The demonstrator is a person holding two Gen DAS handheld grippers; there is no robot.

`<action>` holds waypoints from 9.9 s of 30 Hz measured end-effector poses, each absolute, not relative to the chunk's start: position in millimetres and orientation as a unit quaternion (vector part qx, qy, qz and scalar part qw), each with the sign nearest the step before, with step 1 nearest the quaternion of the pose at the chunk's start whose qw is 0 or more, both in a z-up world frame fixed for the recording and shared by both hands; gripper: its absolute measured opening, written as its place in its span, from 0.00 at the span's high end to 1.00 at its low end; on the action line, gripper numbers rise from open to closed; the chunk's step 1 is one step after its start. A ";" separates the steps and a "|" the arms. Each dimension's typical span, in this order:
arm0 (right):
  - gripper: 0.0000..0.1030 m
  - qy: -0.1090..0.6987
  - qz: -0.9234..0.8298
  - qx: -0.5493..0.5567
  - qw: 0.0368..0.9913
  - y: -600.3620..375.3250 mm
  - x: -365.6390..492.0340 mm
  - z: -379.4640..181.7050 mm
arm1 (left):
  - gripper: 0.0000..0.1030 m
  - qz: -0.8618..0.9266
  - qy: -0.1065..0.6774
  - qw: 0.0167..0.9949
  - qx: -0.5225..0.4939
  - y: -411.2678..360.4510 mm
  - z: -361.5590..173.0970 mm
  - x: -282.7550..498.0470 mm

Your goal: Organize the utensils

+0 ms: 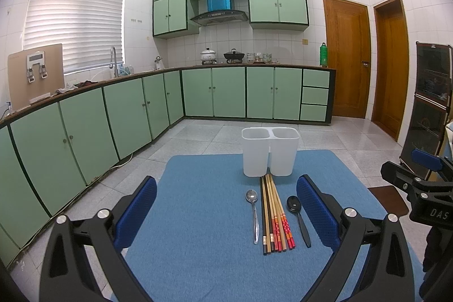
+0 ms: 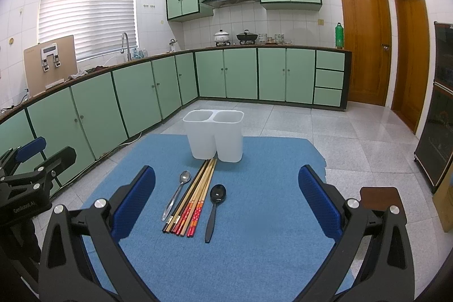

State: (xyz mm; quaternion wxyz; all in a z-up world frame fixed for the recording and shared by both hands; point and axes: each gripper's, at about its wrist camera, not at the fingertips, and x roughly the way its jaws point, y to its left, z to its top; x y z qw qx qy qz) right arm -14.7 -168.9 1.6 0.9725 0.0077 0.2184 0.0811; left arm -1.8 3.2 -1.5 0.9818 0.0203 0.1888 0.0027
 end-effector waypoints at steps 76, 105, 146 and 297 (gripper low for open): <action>0.68 0.456 0.061 -0.013 0.888 -123.7 185.4 -166.6 | 0.07 -0.009 0.404 0.914 0.017 21.0 -146.1 199.1; 0.67 0.449 0.073 -0.016 0.891 -163.9 207.3 -175.1 | 0.09 -0.007 0.454 0.891 0.009 -0.6 -178.6 291.2; 0.68 0.243 0.153 0.035 0.957 -209.2 193.3 -58.8 | 0.73 -0.125 0.210 0.968 -0.062 18.0 -85.9 213.7; 0.93 0.442 0.128 0.019 0.887 -186.7 81.2 -181.0 | 0.39 -0.067 0.439 0.896 0.020 5.1 -181.9 120.2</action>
